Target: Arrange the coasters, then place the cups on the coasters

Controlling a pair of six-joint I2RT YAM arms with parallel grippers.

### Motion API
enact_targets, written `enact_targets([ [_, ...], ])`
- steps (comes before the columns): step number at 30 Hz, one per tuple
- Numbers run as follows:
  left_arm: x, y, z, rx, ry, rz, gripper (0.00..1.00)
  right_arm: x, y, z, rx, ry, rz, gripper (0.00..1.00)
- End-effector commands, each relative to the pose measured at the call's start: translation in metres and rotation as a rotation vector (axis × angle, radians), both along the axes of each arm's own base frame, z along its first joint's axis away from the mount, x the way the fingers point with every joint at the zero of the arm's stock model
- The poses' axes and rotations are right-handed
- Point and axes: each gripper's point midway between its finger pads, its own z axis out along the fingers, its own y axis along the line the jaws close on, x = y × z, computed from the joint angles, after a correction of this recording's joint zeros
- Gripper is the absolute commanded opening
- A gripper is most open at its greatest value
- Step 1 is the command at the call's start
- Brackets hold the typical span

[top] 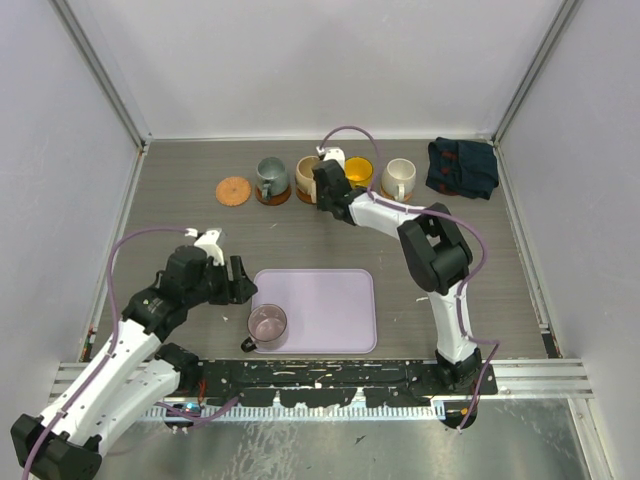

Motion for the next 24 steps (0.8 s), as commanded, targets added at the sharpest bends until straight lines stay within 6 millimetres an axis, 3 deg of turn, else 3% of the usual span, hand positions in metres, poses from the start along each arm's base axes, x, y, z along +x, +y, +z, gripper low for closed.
enact_targets([
  [1,-0.005,-0.005,0.013,-0.040,-0.013,-0.021,0.67,-0.001,-0.012,0.048,0.044,-0.087,-0.060,0.01],
  [8,-0.025,-0.024,0.016,-0.092,0.044,-0.079,0.68,-0.022,-0.025,0.066,0.086,-0.092,-0.081,0.15],
  [12,-0.038,-0.033,0.014,-0.095,0.084,-0.105,0.68,-0.035,-0.027,0.081,0.118,-0.086,-0.065,0.18],
  [19,-0.048,-0.033,0.006,-0.038,0.144,-0.089,0.68,-0.066,-0.029,0.102,0.168,-0.086,0.001,0.25],
  [24,-0.049,-0.027,0.008,0.000,0.148,-0.063,0.70,-0.089,-0.034,0.101,0.169,-0.071,0.042,0.31],
])
